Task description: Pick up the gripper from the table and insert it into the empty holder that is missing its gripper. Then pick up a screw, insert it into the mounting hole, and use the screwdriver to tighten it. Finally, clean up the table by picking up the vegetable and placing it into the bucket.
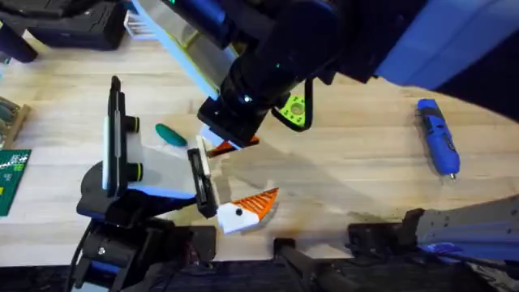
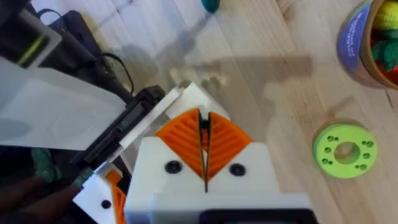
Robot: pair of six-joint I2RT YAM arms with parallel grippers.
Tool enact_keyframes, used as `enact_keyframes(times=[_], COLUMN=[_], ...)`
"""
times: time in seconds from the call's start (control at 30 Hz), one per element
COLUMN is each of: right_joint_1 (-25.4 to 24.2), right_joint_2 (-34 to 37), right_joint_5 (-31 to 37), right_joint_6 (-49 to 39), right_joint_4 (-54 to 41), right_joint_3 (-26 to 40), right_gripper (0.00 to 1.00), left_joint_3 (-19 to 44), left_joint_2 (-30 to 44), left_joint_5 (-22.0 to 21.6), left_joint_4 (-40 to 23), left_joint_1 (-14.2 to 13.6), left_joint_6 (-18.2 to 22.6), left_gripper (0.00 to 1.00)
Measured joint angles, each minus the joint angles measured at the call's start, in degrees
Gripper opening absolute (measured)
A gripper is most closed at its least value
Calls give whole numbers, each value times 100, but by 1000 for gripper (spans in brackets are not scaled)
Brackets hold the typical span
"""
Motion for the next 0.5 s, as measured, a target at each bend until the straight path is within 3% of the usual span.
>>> enact_keyframes(times=[0.5], right_joint_1=[147], right_joint_2=[0], right_joint_5=[0], right_joint_6=[-4], right_joint_4=[51], right_joint_3=[0], right_gripper=[6], left_joint_3=[0], left_joint_2=[1], left_joint_5=[4], left_joint_4=[0], left_joint_1=[-2], left_joint_6=[0], left_gripper=[985])
